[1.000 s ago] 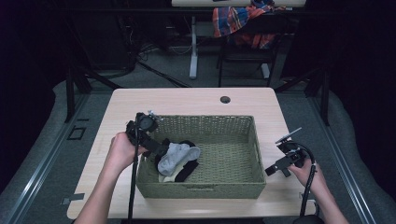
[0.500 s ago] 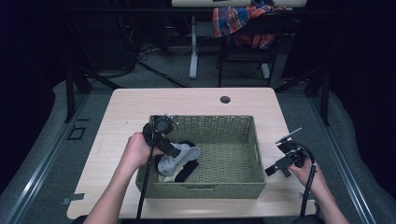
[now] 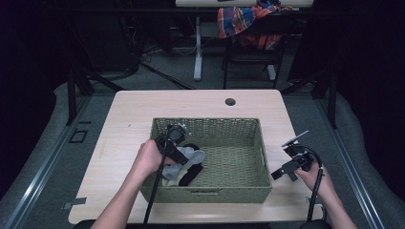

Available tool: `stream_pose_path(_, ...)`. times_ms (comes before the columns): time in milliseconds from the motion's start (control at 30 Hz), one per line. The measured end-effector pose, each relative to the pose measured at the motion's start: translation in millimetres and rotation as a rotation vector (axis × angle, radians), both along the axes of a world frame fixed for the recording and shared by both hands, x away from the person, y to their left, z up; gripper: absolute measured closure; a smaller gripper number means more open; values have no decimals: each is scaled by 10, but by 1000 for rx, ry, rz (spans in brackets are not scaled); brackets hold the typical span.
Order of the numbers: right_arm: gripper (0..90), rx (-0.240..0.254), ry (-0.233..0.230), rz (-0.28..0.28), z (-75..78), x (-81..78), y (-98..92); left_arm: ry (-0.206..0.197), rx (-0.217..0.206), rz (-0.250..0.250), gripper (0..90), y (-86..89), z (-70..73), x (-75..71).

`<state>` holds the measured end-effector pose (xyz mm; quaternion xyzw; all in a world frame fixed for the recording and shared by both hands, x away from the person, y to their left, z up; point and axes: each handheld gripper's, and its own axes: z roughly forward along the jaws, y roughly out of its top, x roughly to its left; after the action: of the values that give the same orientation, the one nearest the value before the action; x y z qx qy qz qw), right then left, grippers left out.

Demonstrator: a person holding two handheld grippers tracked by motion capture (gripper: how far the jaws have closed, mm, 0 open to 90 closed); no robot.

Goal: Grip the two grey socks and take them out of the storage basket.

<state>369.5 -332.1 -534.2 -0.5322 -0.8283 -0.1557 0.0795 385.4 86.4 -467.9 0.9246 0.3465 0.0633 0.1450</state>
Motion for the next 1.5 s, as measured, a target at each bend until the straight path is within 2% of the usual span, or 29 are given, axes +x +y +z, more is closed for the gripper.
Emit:
stream_pose_path(200, 43, 4, 4, 2, -2, 2, 1, 8, 24, -19, 353, -64, -72, 6)
stream_pose_path(300, 43, 1, 0, 0, -3, 2, -2, 8, 25, -17, 468, -63, -92, 9)
stream_pose_path(333, 43, 1, 0, 0, -3, 2, -2, 14, 25, -22, 468, -58, -96, 13)
stream_pose_path(367, 44, -1, 2, 3, -3, 3, -2, 13, 20, -23, 532, -52, -102, 13)
stream_pose_path(400, 44, -1, 2, 3, -3, 3, -2, 11, 19, -23, 532, -50, -109, 12)
stream_pose_path(500, 44, -1, 2, 3, -3, 3, -2, 15, 19, -34, 655, -52, -119, 4)
stream_pose_path(533, 44, -1, 2, 3, -3, 3, -2, 21, 22, -42, 655, -54, -120, 3)
stream_pose_path(567, 44, -1, 1, 2, -3, 2, -1, 19, 20, -44, 707, -57, -118, -3)
stream_pose_path(600, 44, -1, 1, 2, -3, 2, -1, 19, 18, -47, 707, -58, -113, -8)
stream_pose_path(700, 44, -1, 3, 3, -5, 3, -3, 21, 15, -62, 784, -62, -97, -25)
stream_pose_path(933, 44, 3, 5, 3, -5, 2, -2, 24, 3, -79, 815, -34, -10, -70)
stream_pose_path(1167, 44, 0, 4, 2, -6, 3, -4, 11, -38, -75, 812, 49, 148, -105)
stream_pose_path(1500, 44, 1, 5, -5, -9, 3, -1, -18, -97, -59, 815, 145, 299, -131)
